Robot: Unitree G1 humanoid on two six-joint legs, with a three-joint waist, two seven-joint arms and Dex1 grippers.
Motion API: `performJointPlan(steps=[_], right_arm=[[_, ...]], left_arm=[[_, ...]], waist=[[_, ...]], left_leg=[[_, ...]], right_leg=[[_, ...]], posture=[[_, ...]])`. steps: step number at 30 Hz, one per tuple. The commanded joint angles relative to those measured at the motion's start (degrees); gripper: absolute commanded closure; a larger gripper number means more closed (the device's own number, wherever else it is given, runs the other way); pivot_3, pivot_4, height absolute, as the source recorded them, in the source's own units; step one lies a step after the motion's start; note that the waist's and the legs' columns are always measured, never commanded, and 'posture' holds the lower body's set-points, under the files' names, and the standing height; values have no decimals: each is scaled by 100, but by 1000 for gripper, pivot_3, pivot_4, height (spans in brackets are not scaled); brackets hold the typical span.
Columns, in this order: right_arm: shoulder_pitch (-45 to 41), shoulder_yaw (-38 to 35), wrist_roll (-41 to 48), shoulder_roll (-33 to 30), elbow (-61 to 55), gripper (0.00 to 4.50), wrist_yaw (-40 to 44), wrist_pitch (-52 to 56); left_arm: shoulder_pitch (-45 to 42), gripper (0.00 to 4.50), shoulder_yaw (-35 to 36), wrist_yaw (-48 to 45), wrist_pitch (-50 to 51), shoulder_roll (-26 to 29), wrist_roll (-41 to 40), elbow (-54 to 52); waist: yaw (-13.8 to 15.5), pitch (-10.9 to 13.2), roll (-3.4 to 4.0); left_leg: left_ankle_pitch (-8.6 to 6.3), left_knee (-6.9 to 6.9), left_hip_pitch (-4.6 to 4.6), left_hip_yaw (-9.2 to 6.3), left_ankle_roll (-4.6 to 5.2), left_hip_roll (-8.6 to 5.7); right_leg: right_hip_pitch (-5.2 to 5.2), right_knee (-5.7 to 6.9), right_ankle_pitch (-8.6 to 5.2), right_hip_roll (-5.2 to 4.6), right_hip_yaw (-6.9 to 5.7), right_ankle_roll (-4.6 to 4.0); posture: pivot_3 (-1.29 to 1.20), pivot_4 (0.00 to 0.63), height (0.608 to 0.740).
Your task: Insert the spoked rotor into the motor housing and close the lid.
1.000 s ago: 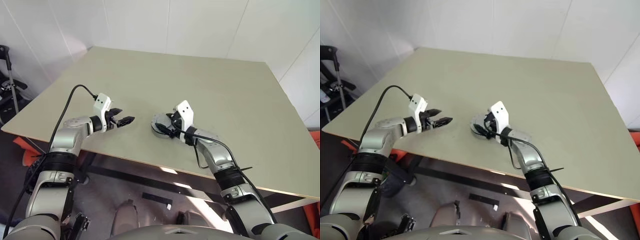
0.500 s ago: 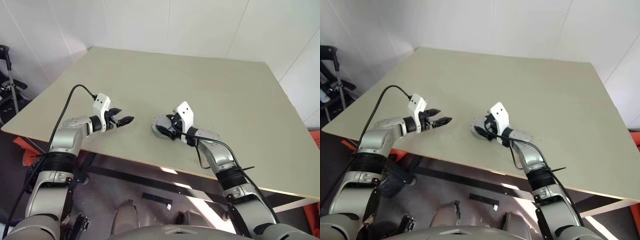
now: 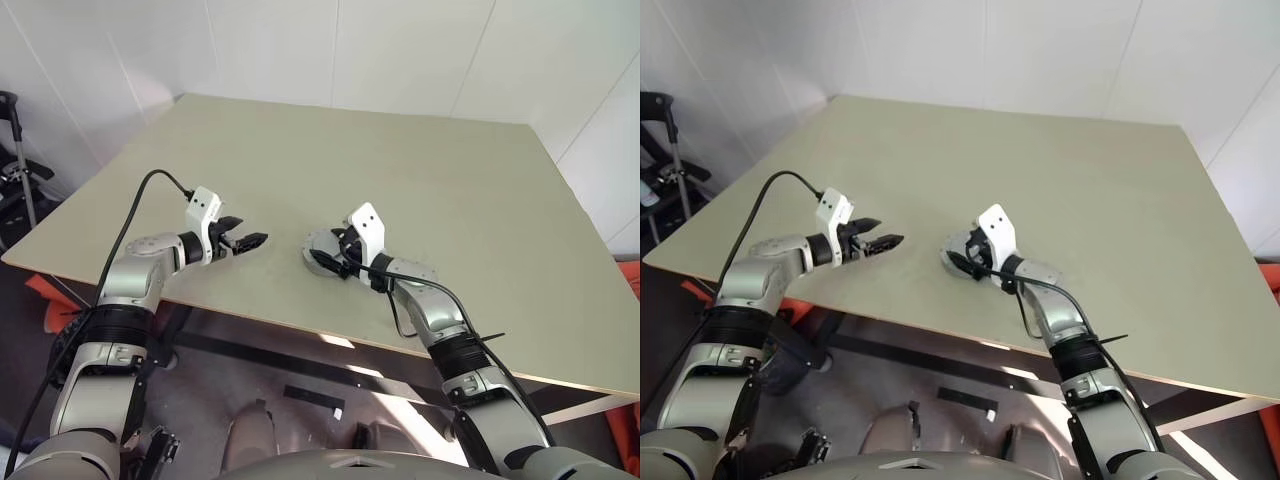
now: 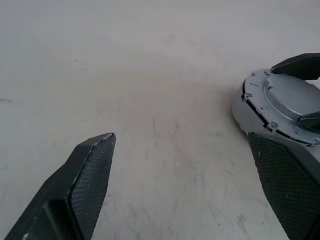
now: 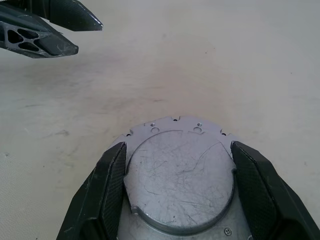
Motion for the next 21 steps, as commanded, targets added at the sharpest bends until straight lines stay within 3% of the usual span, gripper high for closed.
performJointPlan(steps=[1,21], right_arm=[[-83,6,-69,20,109,1301,-38,-58],[17,-26,-136,-116,530,1301,59,-234]], left_arm=[[-49,0,64,-3,-56,50,-31,-189],[-9,0,82,-1,-10,100,-53,-278]], waist=[[-1,0,0],[-6,-1,-1]], left_leg=[[0,0,0,0,0,0],[-1,-1,13,0,3,-2]], right_leg=[[0,0,0,0,0,0],[12,0,0,-1,2,0]], posture=[[0,0,740],[0,0,740]])
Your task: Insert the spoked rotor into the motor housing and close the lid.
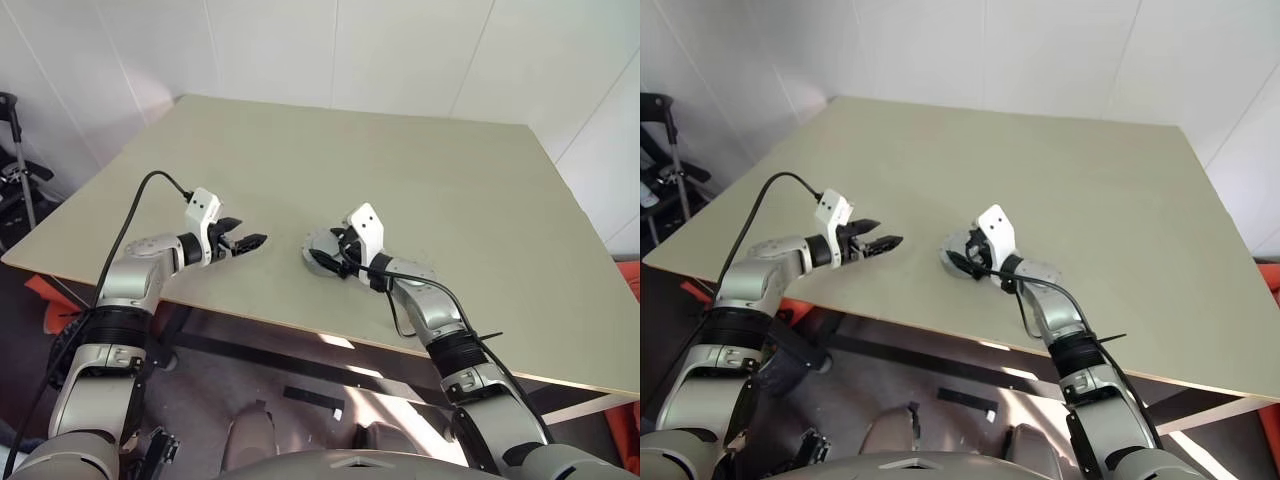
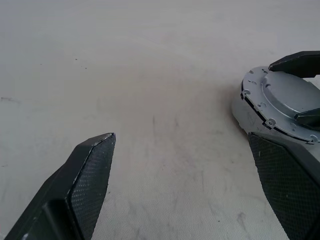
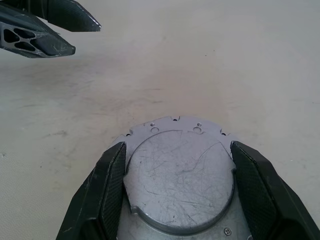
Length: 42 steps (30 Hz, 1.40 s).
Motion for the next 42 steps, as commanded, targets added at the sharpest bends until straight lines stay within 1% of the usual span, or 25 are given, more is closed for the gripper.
performJointPlan(steps=[1,12,21,34,37,42], right_arm=[[92,-24,-107,-139,223,1301,-1,53],[155,-26,-166,-314,334,1301,33,-25],[220,-25,-164,-427,208,1301,69,56],[222,33,-166,-342,104,1301,23,140],[197,29,-165,-338,84,1301,18,155],[192,32,-168,-320,73,1301,-13,146]], left_arm=[[-49,0,81,-1,-11,77,-45,-247],[-67,0,71,10,19,59,-50,-275],[-70,0,56,1,-9,27,-53,-263],[-356,0,-15,64,144,-602,-232,-202],[-487,625,-26,132,232,-736,-214,-25],[-701,2149,-101,164,313,-947,-185,250]], waist=[[7,0,0],[31,-1,-1],[56,-1,-2],[52,-1,-2],[49,-1,-2],[41,-2,-2]], left_leg=[[0,0,0,0,0,0],[-2,0,0,3,3,-11],[-6,0,0,3,10,-18],[-8,-4,0,3,13,-17],[-8,-6,0,3,13,-17],[-9,-9,0,5,14,-17]], right_leg=[[0,0,0,0,0,0],[10,-5,-1,-17,-4,1],[27,-21,-2,-27,-10,4],[34,-33,-2,-28,-13,5],[34,-37,-2,-27,-14,5],[37,-48,-2,-27,-14,5]], posture=[[0,0,740],[0,0,740],[0,0,740],[0,0,740],[0,0,740],[0,0,740]])
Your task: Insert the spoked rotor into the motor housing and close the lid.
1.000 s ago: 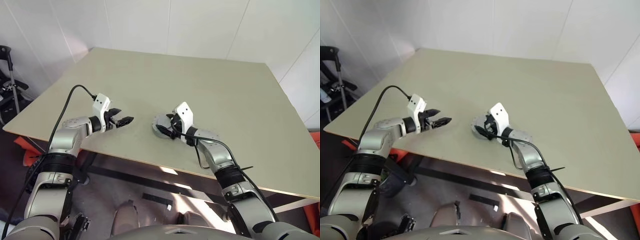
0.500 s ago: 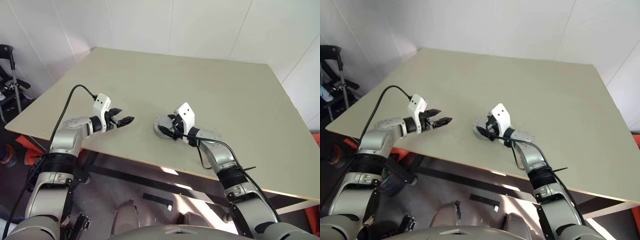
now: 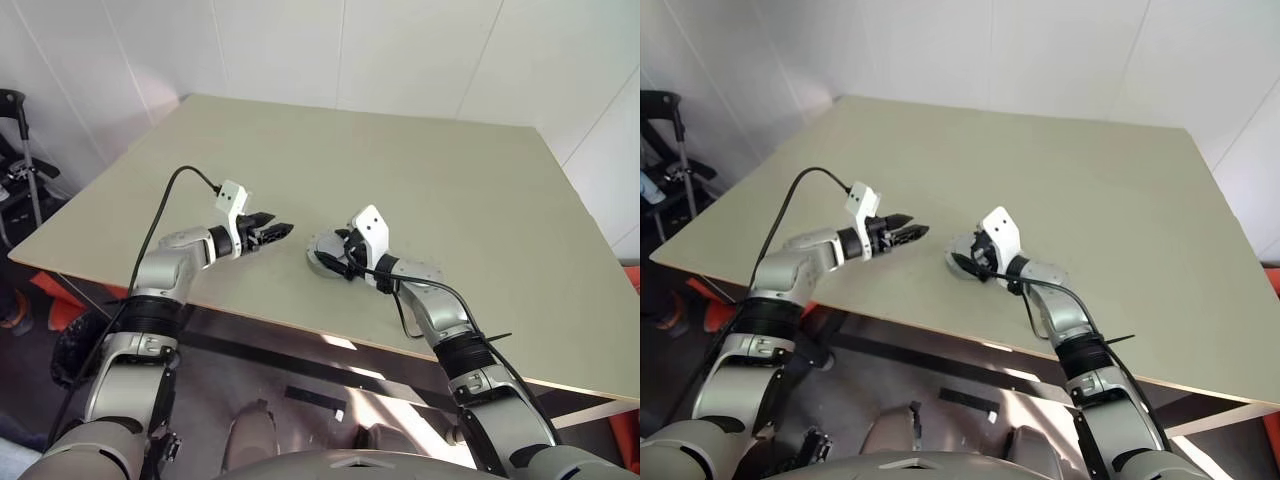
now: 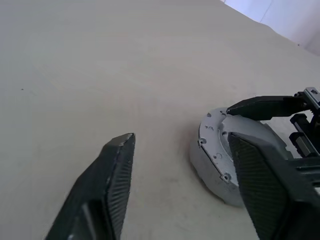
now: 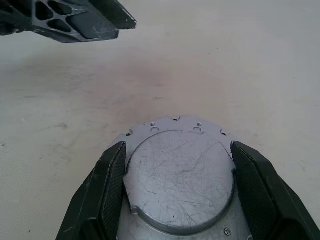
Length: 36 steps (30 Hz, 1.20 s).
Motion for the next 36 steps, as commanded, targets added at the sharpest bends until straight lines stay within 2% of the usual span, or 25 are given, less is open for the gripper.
performJointPlan(steps=[1,7,13,22,36], right_arm=[[115,-9,-159,-99,175,1301,-114,169],[106,-5,-149,-74,138,1301,-150,185],[140,-13,-146,-74,56,1301,-190,206],[199,-41,-129,-75,-58,1301,-253,239],[158,-138,-66,-35,-106,1301,-370,345]], left_arm=[[-303,2485,-55,11,46,-120,-22,148],[-862,4473,-268,131,-60,-430,226,1049],[-1246,4473,-368,41,3,-670,339,1724],[-1475,4473,-147,-379,1208,-774,-74,1996],[-1464,4473,-135,-256,1330,-663,94,2137]], waist=[[-2,0,0],[-6,0,0],[-13,0,0],[-3,1,0],[-1,1,0]], left_leg=[[0,-1,0,0,0,0],[-1,-2,1,0,1,0],[-2,-6,1,0,3,0],[-3,-12,1,1,6,-1],[-7,-27,19,1,12,-2]], right_leg=[[0,-1,0,0,0,0],[5,-7,1,0,-1,2],[10,-24,5,1,-3,6],[14,-31,5,0,-5,5],[33,-43,4,-1,-7,6]], posture=[[0,0,740],[0,0,740],[0,0,740],[0,0,740],[0,0,740]])
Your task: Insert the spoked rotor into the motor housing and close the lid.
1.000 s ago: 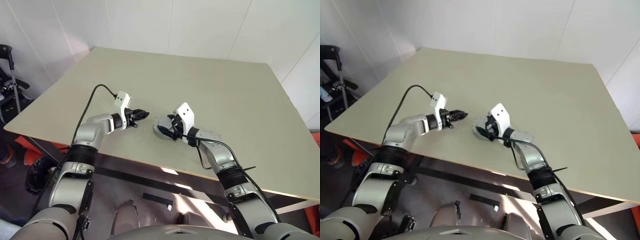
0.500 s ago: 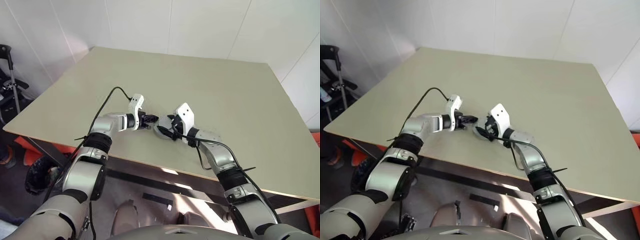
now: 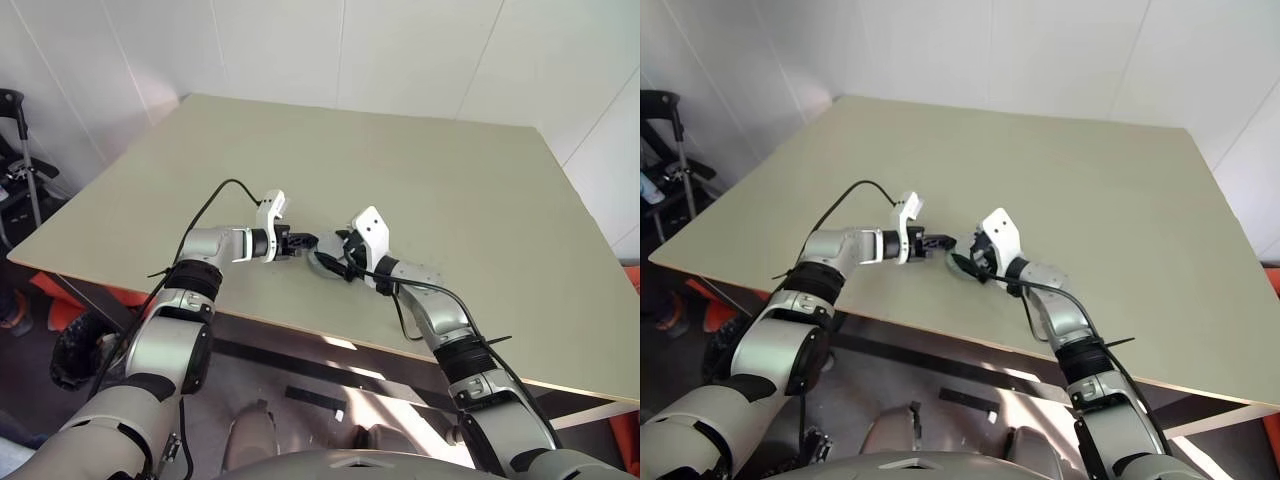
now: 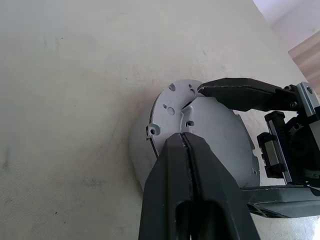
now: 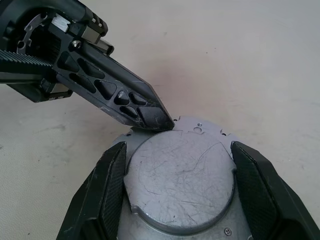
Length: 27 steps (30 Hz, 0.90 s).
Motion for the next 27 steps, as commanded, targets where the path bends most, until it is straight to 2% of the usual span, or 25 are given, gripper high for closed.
performJointPlan(steps=[1,3,5,7,18,27], right_arm=[[24,-175,-25,-48,95,1301,-199,268],[21,-182,28,-56,52,1301,-137,299],[27,-174,88,-66,-8,549,-54,329],[53,-132,103,-86,-85,28,34,354],[-46,-410,449,39,-602,28,-12,593],[-273,-668,774,124,-966,28,-124,1010]], left_arm=[[-93,4473,35,4,15,75,21,9],[-92,4473,49,16,-4,89,22,-2],[-94,4500,59,30,-22,97,22,-4],[-96,4500,71,41,-35,105,21,2],[-100,4500,183,12,-42,198,-40,26],[-72,4500,129,-190,196,138,-149,-152]], waist=[[0,0,0],[0,1,-1],[2,1,-1],[1,1,-1],[-3,8,-1],[7,11,0]], left_leg=[[0,-3,1,0,0,-1],[0,-8,2,0,0,-1],[0,-12,3,0,0,-2],[0,-15,2,0,0,-3],[1,-44,0,8,-1,-4],[8,-49,-41,10,-11,-5]], right_leg=[[0,0,0,0,0,0],[0,-1,-1,0,0,1],[-1,-2,-1,0,0,1],[-2,-5,-1,0,0,1],[-17,-17,-2,1,0,1],[-63,-15,-2,1,-2,0]], posture=[[0,0,740],[0,0,740],[0,0,740],[0,0,740],[0,0,740],[0,0,740]])
